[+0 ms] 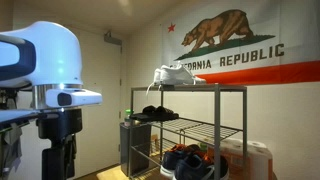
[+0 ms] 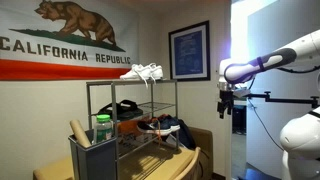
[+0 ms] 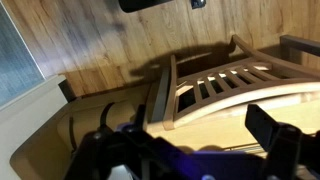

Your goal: Move the right sneaker, on the top shelf to the shelf beneath it

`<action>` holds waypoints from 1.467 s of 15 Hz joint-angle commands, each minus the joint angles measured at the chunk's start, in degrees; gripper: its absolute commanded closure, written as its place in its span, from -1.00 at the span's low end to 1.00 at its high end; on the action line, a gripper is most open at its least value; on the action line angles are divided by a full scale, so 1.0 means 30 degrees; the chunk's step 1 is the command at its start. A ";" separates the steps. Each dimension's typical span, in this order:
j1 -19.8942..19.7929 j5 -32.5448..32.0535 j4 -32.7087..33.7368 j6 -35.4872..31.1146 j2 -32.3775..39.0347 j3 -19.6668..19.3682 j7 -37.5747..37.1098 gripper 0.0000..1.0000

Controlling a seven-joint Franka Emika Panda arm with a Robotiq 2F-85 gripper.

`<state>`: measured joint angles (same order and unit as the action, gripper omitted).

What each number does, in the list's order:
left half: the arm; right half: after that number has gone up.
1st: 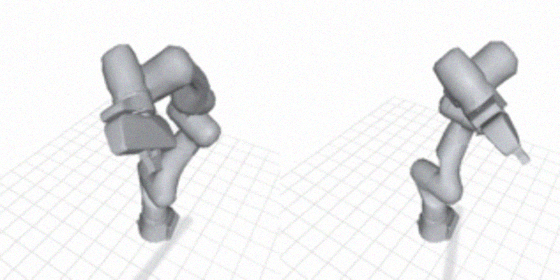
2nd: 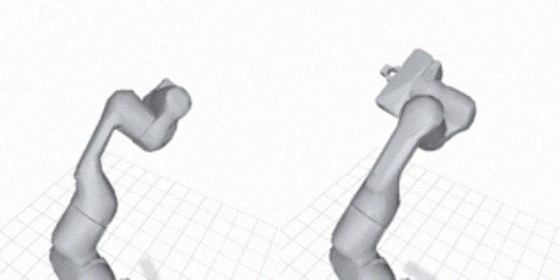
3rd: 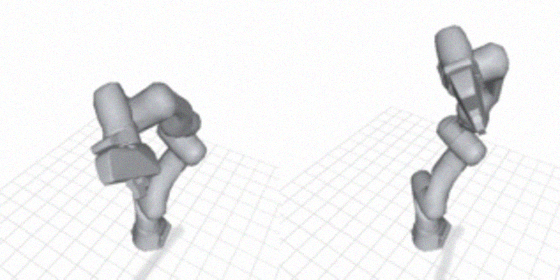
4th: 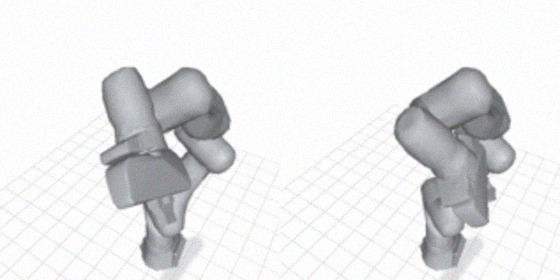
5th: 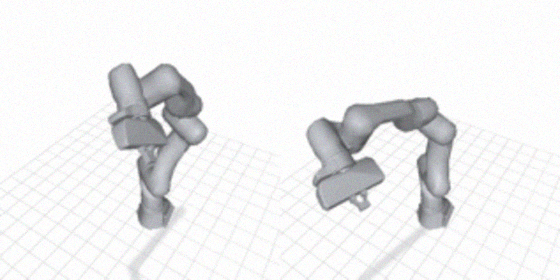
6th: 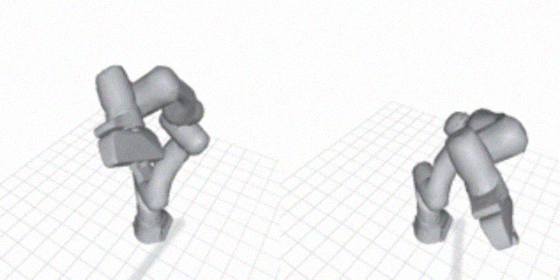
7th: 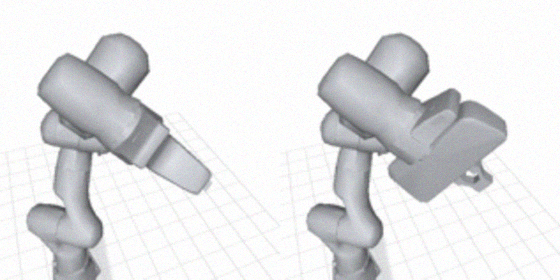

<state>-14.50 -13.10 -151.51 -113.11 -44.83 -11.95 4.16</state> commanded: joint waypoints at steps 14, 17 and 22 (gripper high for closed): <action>0.1883 0.0709 0.2819 -0.0002 0.1730 0.1204 -0.0094 -1.00; 0.2609 0.0901 0.5090 0.0564 0.2749 0.1919 -0.0151 -1.00; 0.3164 0.1152 0.9933 0.1080 0.5702 0.2749 -0.0810 -1.00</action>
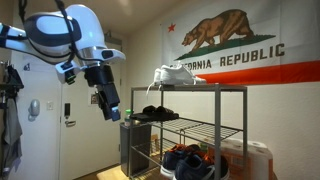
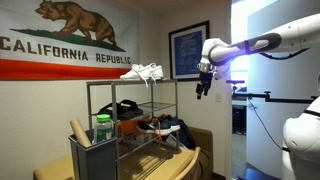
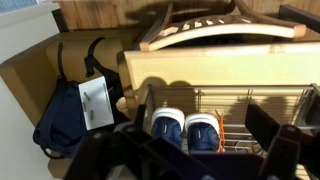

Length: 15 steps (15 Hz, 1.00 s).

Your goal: Move the right sneaker, on the top shelf to the shelf beneath it

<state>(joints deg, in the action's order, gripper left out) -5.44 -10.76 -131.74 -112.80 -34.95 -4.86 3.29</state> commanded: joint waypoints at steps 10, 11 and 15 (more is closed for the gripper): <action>0.0488 0.0519 1.4323 0.2503 0.9576 0.1252 -0.3323 -1.00; 0.0588 0.0666 1.5424 0.2668 1.0209 0.1237 -0.3558 -1.00; 0.0738 0.0419 1.9370 0.2921 1.2065 0.1256 -0.4952 -1.00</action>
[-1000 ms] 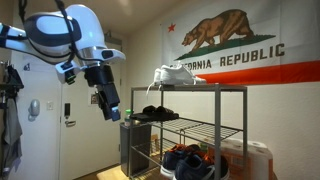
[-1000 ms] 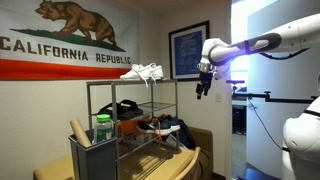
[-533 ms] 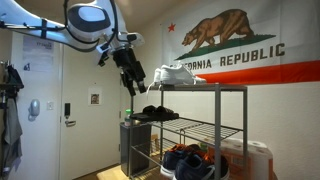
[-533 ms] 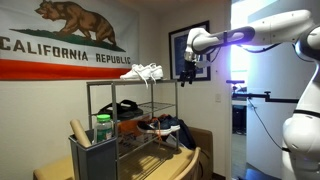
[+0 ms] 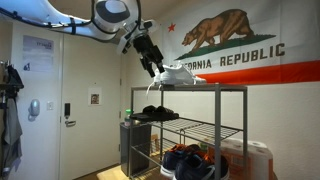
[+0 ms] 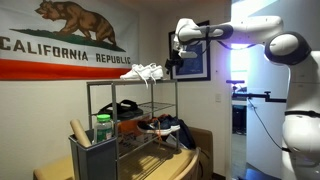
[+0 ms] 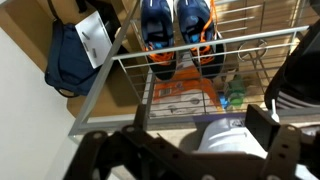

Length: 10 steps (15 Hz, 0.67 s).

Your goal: Move the right sneaker, on the top shelf to the shelf beneath it

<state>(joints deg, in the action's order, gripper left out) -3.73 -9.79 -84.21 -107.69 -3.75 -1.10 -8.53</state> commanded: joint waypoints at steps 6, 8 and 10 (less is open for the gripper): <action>0.0238 -0.0044 0.8373 0.1460 0.3959 -0.0009 -0.2962 -1.00; 0.0354 -0.0403 0.9258 0.1232 0.4719 0.0022 -0.3426 -1.00; 0.0498 -0.0688 0.9637 0.0907 0.5453 0.0037 -0.3691 -1.00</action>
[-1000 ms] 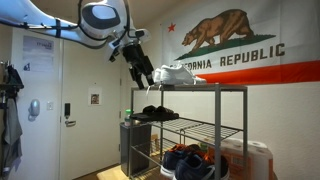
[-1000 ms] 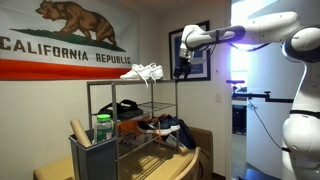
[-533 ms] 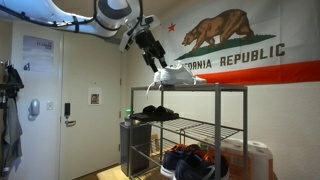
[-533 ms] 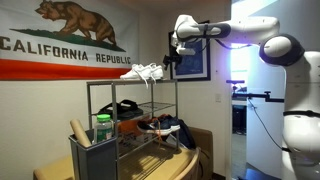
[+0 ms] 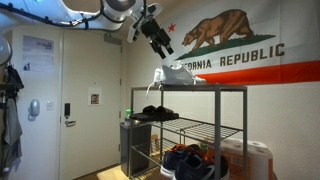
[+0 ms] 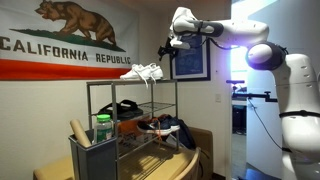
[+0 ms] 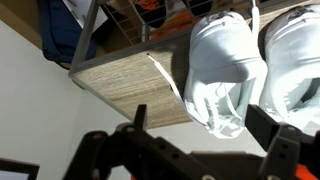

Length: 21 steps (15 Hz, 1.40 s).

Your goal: Move the right sneaker, on the top shelf to the shelf beneath it

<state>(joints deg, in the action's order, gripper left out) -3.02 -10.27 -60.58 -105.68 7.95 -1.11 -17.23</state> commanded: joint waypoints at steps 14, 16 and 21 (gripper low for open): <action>0.0816 -0.2373 0.3965 0.0454 0.5050 -0.0440 -0.1371 0.32; 0.0752 -0.2544 0.4139 0.0717 0.5053 -0.0504 -0.1204 0.63; 0.0880 -0.3195 0.4164 0.1883 0.4490 -0.0923 -0.1194 0.94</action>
<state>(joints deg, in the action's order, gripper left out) -1.00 -17.98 -49.92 -103.70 22.10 -2.92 -19.93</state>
